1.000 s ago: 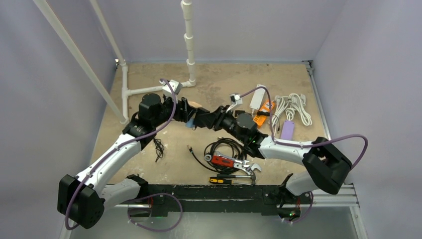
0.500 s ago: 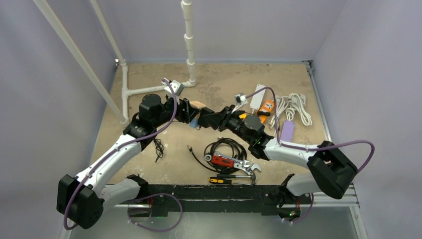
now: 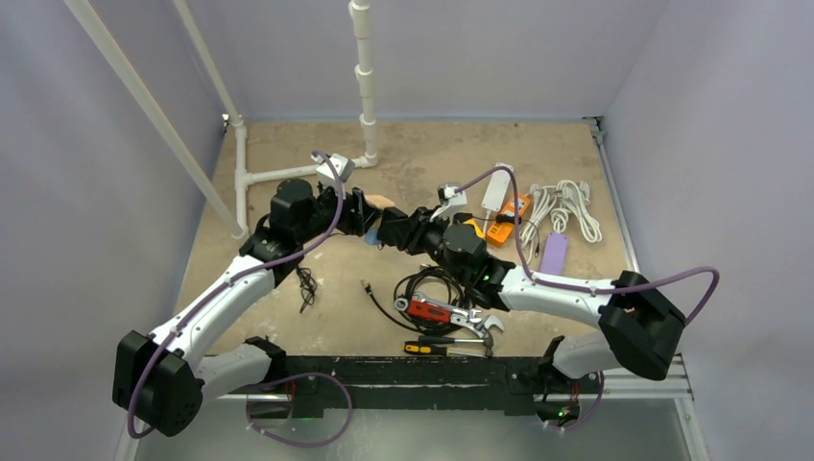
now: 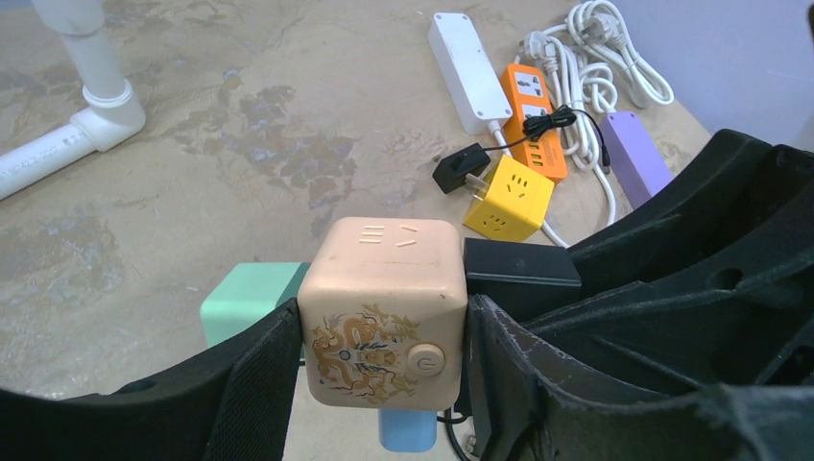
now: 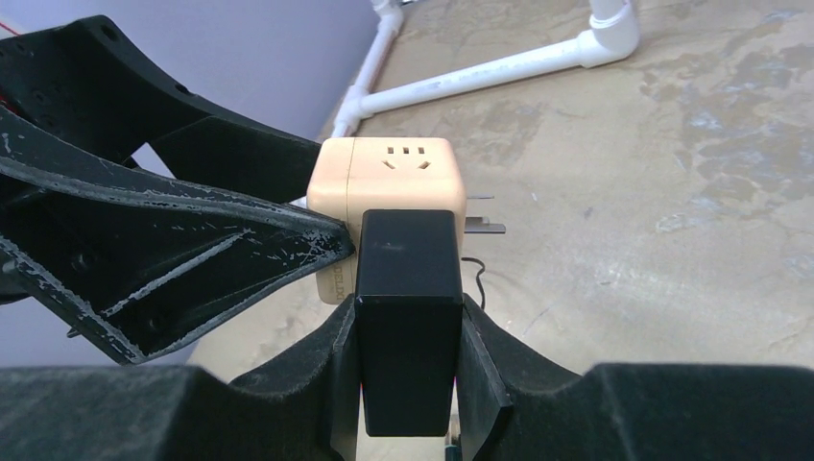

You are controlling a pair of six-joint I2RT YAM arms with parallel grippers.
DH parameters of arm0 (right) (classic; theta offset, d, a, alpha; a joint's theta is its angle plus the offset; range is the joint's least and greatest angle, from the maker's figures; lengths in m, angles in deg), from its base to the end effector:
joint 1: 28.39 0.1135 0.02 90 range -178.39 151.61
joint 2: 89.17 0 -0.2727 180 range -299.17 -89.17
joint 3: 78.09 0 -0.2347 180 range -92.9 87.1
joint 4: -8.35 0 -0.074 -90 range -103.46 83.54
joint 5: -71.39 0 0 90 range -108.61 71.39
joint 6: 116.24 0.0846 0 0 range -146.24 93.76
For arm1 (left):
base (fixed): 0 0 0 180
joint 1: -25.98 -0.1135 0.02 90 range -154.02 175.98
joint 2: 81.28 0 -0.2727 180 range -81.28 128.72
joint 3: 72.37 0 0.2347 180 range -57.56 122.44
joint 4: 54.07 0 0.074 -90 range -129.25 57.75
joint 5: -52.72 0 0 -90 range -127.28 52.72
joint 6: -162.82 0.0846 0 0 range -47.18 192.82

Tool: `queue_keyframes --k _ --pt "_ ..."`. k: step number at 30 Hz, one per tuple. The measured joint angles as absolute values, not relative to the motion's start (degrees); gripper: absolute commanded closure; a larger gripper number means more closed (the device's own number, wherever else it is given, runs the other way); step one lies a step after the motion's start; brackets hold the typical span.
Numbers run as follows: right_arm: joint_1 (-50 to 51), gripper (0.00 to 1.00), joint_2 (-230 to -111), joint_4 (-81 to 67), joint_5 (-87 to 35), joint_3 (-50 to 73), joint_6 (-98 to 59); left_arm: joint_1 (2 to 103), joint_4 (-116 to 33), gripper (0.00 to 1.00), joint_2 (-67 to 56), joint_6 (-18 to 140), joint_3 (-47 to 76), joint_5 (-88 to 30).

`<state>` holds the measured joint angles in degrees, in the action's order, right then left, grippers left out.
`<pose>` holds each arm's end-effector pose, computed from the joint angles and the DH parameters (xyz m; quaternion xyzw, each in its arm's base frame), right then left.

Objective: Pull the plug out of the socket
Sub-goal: Remove the plug from the socket.

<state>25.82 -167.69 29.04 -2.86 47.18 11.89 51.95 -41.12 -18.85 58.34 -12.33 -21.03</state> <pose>0.2149 0.2589 0.2777 -0.0073 0.7252 0.4226 0.5435 0.2395 -0.1430 0.3044 0.1641 0.7746 -0.3130 0.5245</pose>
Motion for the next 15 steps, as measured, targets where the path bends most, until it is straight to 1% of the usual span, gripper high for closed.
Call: queue_keyframes --k 3,4,9,15 --pt "27.66 1.00 -167.95 26.88 1.33 46.02 10.97 51.95 -40.66 0.96 -18.50 58.32 -12.30 -21.40" --pt "28.21 1.00 -168.15 26.24 2.54 45.60 10.64 51.95 -40.58 0.94 -18.41 58.32 -12.28 -21.47" --pt "29.15 1.00 -168.83 24.32 5.09 44.40 10.18 51.87 -40.12 0.72 -18.10 58.34 -12.26 -22.06" --pt "29.45 1.00 -168.24 24.30 5.73 44.47 8.17 51.91 -39.61 0.59 -18.13 58.36 -11.95 -22.28"
